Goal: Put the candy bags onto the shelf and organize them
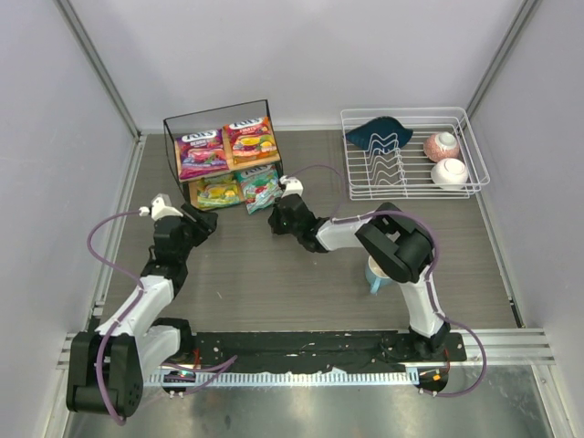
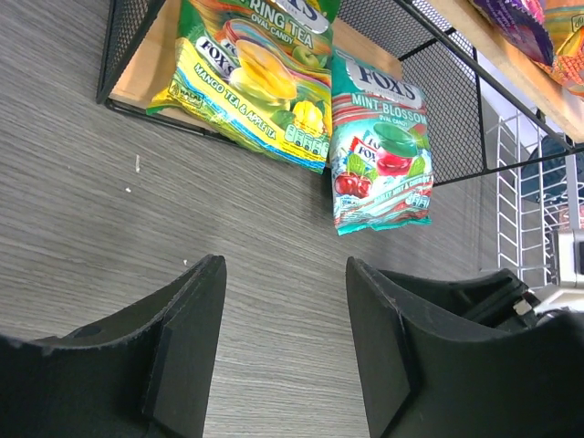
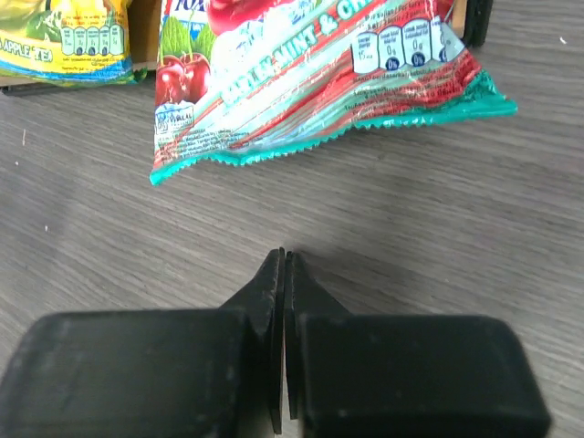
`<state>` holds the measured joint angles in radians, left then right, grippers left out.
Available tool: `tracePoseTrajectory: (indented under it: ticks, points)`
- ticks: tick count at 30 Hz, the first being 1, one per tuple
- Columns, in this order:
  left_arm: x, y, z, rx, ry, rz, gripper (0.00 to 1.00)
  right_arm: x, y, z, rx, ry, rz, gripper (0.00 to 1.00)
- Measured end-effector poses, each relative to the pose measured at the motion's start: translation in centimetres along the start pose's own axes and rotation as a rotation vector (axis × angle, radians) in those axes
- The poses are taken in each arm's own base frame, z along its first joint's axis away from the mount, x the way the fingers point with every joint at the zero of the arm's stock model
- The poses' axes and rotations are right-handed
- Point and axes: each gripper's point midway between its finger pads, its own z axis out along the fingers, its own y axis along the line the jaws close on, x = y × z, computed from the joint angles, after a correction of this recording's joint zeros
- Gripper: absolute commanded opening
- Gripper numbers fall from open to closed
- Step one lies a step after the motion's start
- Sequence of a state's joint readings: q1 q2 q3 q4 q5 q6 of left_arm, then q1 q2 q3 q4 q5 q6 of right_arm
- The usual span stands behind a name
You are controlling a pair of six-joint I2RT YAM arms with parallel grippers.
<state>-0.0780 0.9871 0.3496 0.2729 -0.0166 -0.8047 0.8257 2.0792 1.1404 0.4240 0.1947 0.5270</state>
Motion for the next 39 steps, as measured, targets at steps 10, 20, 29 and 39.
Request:
tracePoseTrajectory:
  ticks: [10, 20, 29, 39]
  points:
    - [0.1, 0.0, -0.1, 0.001, 0.003, 0.0, 0.59, -1.4, -0.6, 1.7, 0.049, 0.005, 0.007, 0.01]
    - [-0.2, -0.3, -0.5, 0.007, -0.004, 0.0, 0.6, -3.2, -0.3, 3.9, 0.053, -0.02, -0.001, 0.01]
    - [-0.4, -0.4, -1.0, 0.011, -0.009, 0.0, 0.6, -3.8, 0.2, 4.4, 0.037, -0.046, 0.001, 0.01]
    - [-0.3, -0.4, -1.1, 0.01, -0.007, 0.0, 0.6, -4.2, 0.9, 5.1, 0.001, -0.079, 0.011, 0.01]
